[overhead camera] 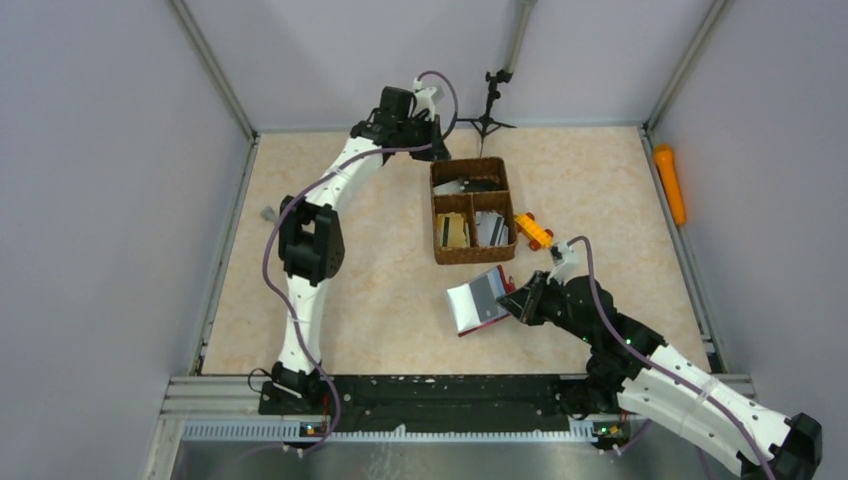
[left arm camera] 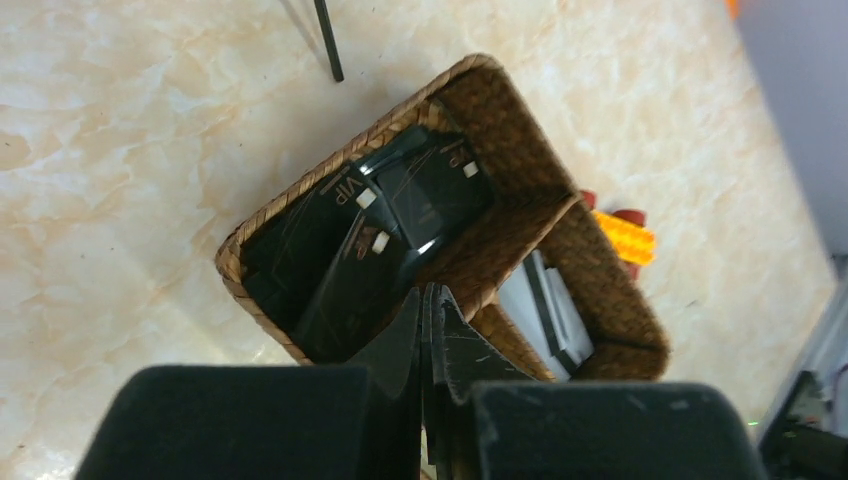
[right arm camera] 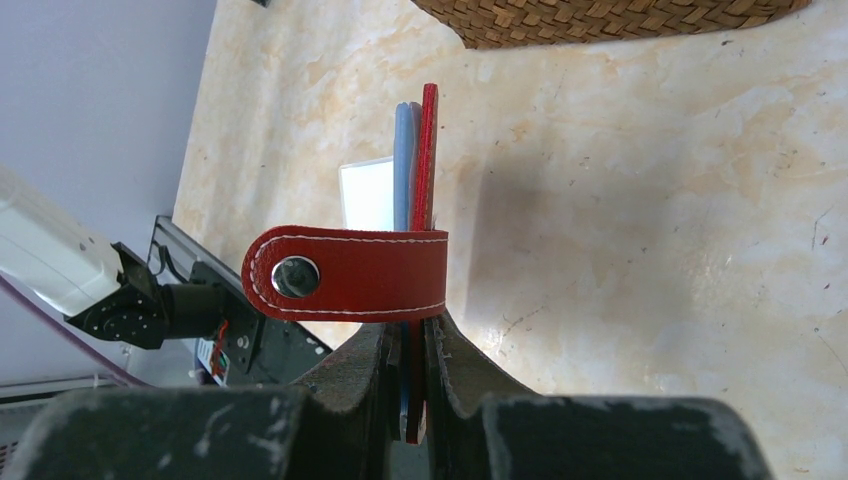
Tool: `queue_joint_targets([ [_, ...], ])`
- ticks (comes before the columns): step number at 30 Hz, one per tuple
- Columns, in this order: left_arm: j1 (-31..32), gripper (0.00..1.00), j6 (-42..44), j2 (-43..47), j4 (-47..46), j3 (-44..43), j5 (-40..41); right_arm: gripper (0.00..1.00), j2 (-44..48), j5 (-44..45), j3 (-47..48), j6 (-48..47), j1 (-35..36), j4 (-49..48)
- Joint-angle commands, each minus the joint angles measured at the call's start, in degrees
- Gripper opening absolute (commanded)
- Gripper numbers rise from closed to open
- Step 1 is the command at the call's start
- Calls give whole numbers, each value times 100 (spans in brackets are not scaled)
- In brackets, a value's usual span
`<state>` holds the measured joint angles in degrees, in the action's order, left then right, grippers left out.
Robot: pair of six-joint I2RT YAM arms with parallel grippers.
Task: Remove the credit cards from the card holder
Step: Place the credit card in the storage box.
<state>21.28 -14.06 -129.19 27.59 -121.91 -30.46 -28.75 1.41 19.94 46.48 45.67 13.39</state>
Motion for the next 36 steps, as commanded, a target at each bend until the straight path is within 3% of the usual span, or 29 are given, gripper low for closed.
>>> queue_joint_targets([
  [1,146,0,985,-59,297,-217,489,0,95,-7,299,-35,-42,-133],
  [9,426,0,1612,165,160,65,1274,0,131,40,307,-55,-44,-91],
  [14,489,2,1262,627,-35,598,926,0,126,59,257,-44,-43,-95],
  [17,556,13,669,1567,-953,1935,759,0,180,90,203,1,-44,-141],
  [20,658,30,133,2494,-1751,3200,935,0,252,103,166,46,-45,-185],
  [26,980,67,-516,3693,-2023,4711,1730,0,343,134,111,133,-42,-223],
  [29,1000,97,-644,3575,-1497,4690,2219,0,378,134,85,202,-46,-232],
  [36,1009,99,-772,2092,568,3014,3077,0,699,217,153,241,-42,-3],
])
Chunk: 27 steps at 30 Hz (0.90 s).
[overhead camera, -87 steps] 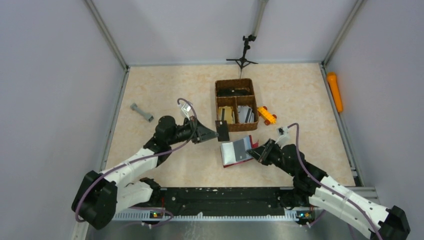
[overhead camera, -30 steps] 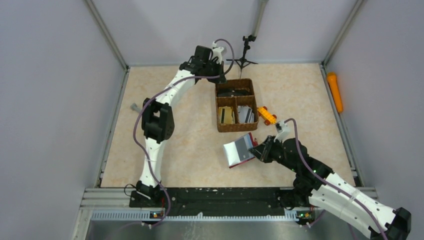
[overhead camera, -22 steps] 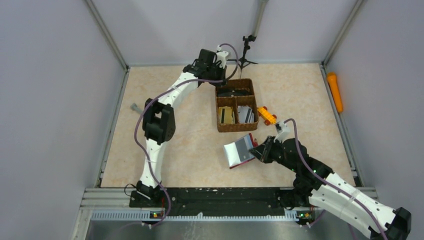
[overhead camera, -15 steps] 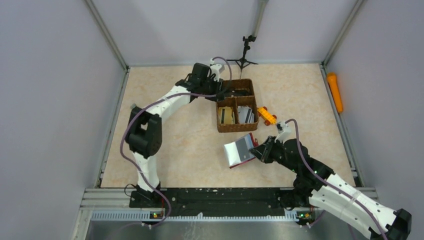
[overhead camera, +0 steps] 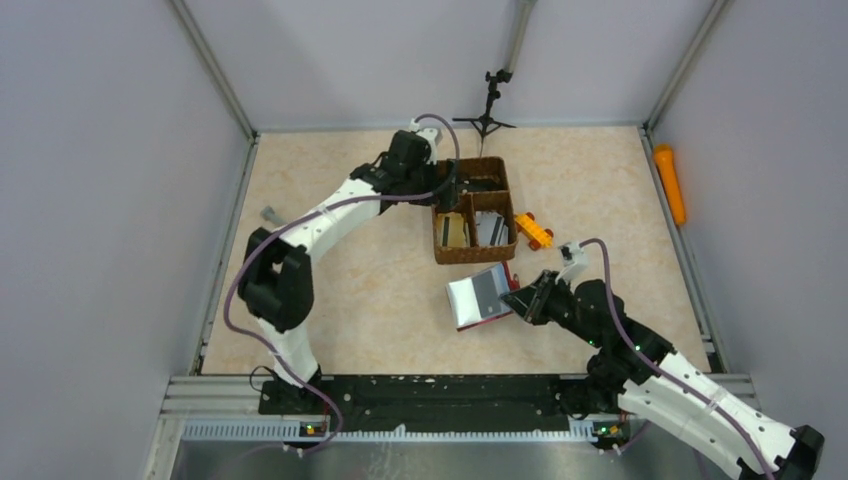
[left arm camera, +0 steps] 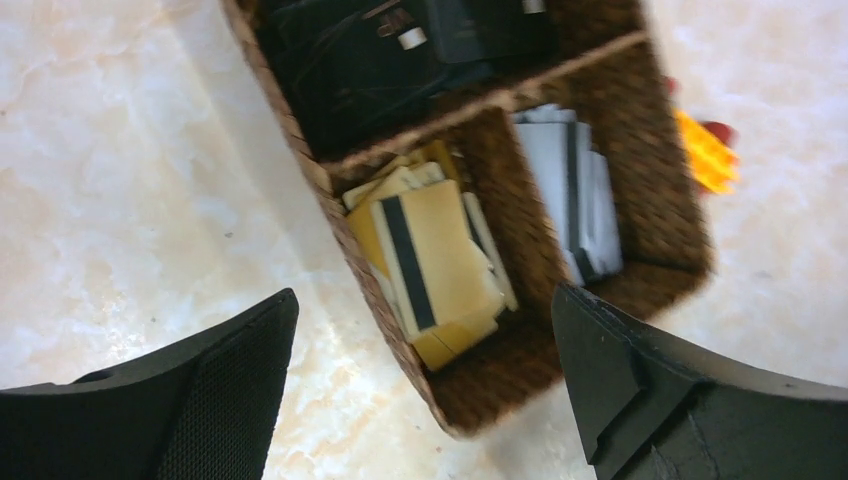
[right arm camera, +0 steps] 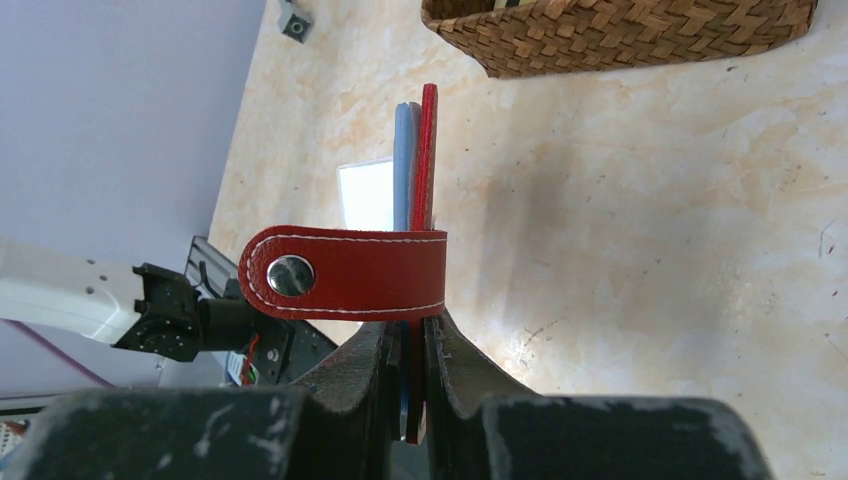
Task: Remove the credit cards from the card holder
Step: Place the credit card in the storage box, then move the storage box to the center of the board.
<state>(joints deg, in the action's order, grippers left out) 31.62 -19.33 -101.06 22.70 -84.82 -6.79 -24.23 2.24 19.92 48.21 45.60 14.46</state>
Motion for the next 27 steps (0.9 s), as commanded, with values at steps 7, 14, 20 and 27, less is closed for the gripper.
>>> queue_joint_targets([
  [7,-90,70,-529,-1441,1298,-1033,809,0,365,170,213,72,-41,91],
  [14,-178,17,-596,-389,1082,547,1132,0,353,50,267,55,-40,135],
  [20,-484,17,75,350,1363,1249,1809,0,266,-78,563,-91,-38,355],
  [27,-537,15,1746,298,1303,1488,2315,0,60,-141,936,-247,-43,557],
])
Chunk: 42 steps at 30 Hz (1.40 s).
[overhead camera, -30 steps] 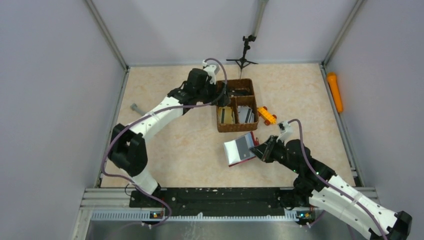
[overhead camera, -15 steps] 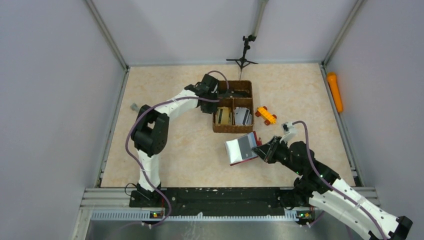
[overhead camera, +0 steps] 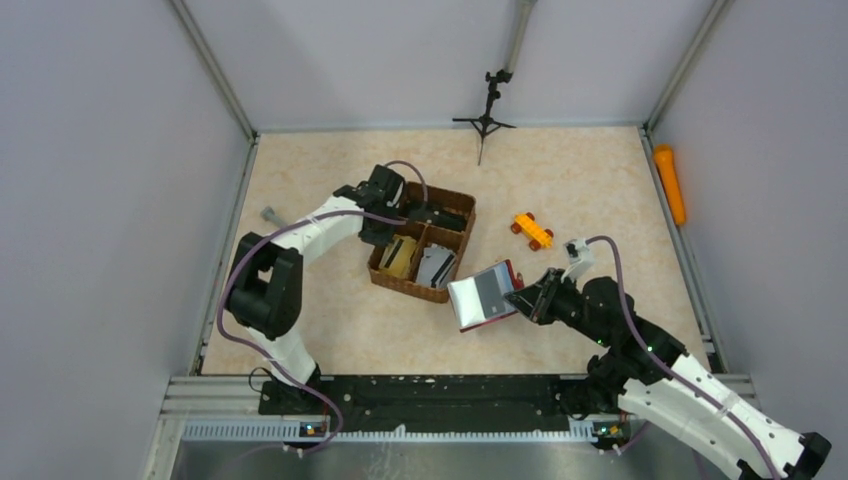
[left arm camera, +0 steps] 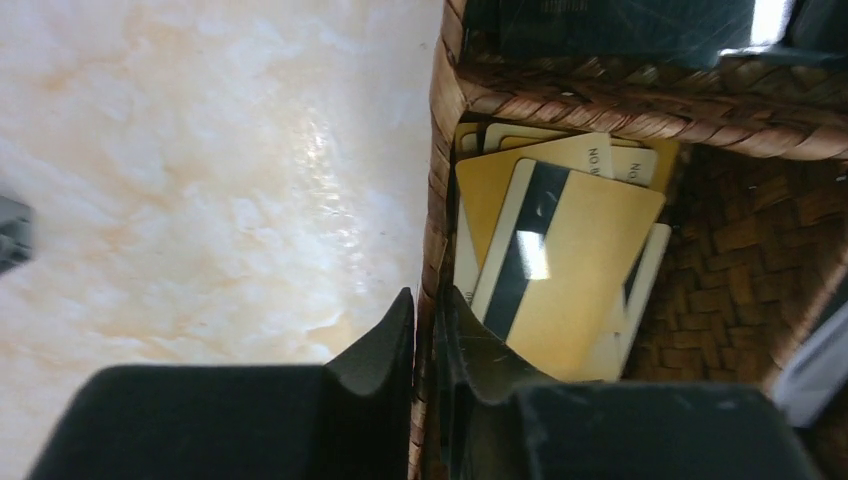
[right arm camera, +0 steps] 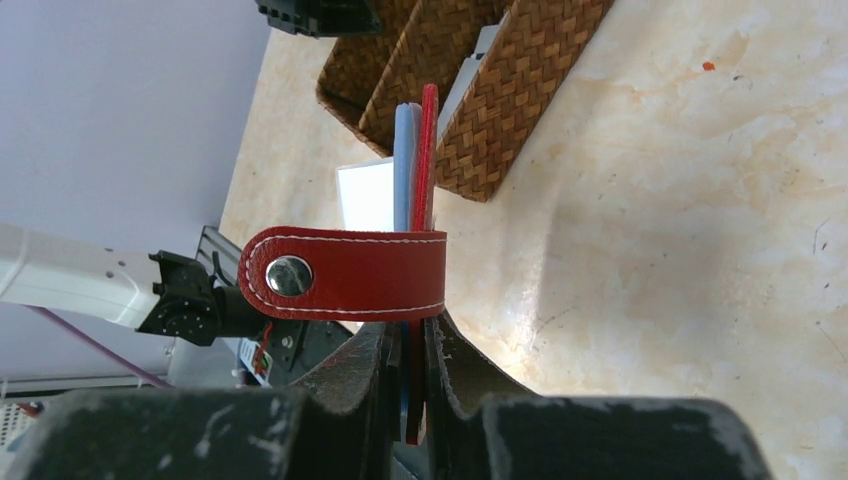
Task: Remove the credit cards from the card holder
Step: Move the storage box to the center of the board, then remove the credit card from the card holder.
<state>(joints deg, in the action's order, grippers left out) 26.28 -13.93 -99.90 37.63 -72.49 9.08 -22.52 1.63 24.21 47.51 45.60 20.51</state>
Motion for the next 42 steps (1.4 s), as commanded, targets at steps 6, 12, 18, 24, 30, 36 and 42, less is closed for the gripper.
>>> queue_joint_targets([
  [6,-468,0,2614,-411,-760,-333,1039,0,-299,-125,787,-251,-35,13],
  [12,-556,2,4197,-303,-955,-244,1733,0,-327,-49,927,-326,-40,144],
  [18,-448,97,3675,589,-1703,-80,1709,0,-420,75,875,-370,-39,145],
  [24,-4,99,2335,1789,-1675,-295,3369,0,-560,107,581,-217,-33,-381],
  [30,-20,99,-47,3537,-1501,633,834,0,-947,-457,306,203,-43,-1585],
  [36,-18,99,-1886,4588,-2643,2298,-2906,0,-1062,-761,128,575,-38,-2471],
  [42,606,99,-4420,4923,-6000,4402,-4636,0,-910,-839,-167,1003,-42,-2969],
])
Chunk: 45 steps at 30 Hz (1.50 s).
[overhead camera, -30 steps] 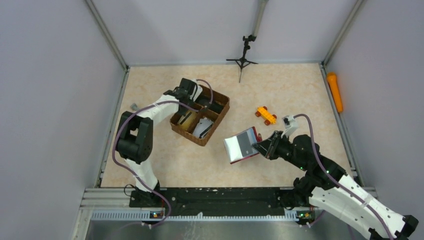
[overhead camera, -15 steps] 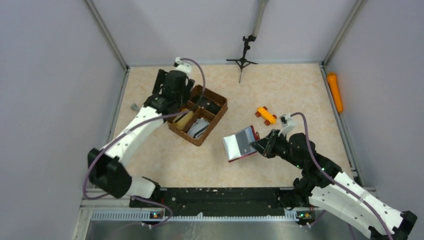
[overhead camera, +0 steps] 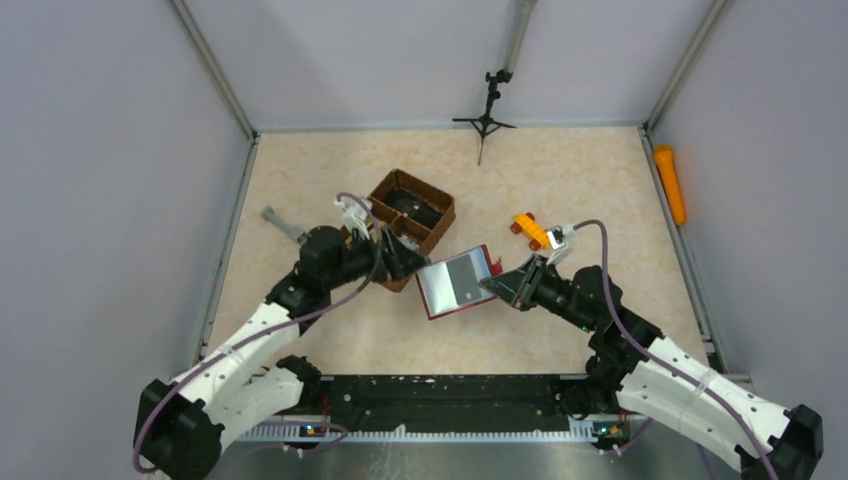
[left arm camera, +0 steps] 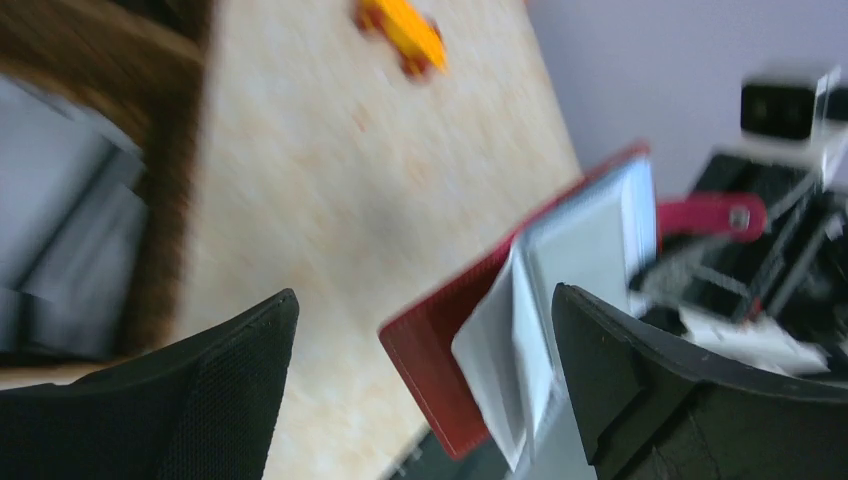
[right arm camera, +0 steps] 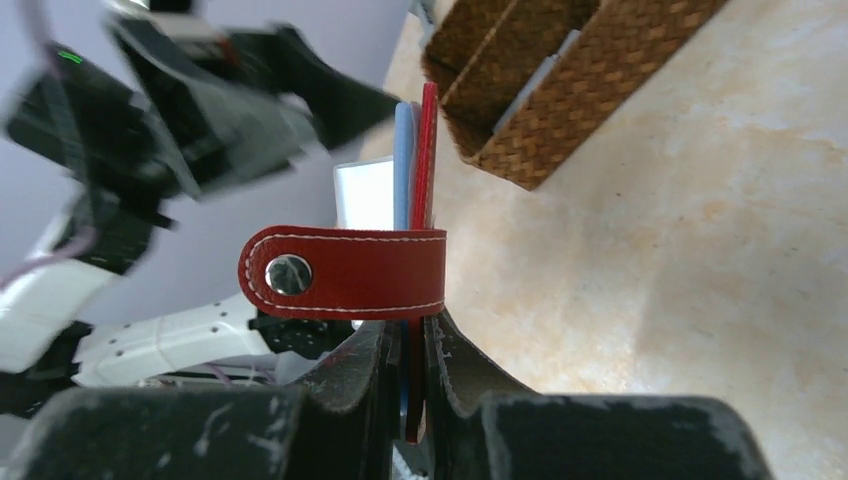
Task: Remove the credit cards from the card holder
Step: Remove the credit card from the card holder.
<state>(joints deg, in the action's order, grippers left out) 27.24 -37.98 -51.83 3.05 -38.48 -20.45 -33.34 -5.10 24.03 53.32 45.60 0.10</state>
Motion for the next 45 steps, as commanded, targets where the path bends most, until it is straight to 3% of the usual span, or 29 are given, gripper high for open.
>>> queue_joint_targets([
  [1,713,99,-2062,141,-2635,1156,-1489,0,206,-166,-216,509,-43,-1031],
  [5,985,99,-1978,424,-2479,1351,-1120,0,346,-143,-431,732,-43,-1309],
  [10,1003,99,-2201,656,-3165,1786,-1106,0,504,-80,-625,880,-41,-1417],
  [15,1009,99,-2316,126,-3601,1852,-1431,0,588,-105,-910,1207,-42,-1924],
  [20,1007,97,-1959,-320,-3112,1635,-1562,0,390,-187,-929,1265,-43,-2152],
  [22,1007,86,-1997,-306,-3388,1793,-1519,0,319,-222,-873,1218,-36,-2091],
  [26,1008,48,-2092,-137,-3776,2002,-1390,0,271,-260,-900,1216,-43,-2090],
  [29,1003,24,-2002,-107,-3730,2015,-1406,0,184,-353,-900,1143,-42,-2081],
  [33,1002,0,-1805,-227,-3519,1969,-1415,0,-83,-632,-847,1046,-42,-2282],
  [45,1004,0,-1477,-724,-3358,1620,-1580,0,-972,-1487,-736,1103,-36,-3335],
])
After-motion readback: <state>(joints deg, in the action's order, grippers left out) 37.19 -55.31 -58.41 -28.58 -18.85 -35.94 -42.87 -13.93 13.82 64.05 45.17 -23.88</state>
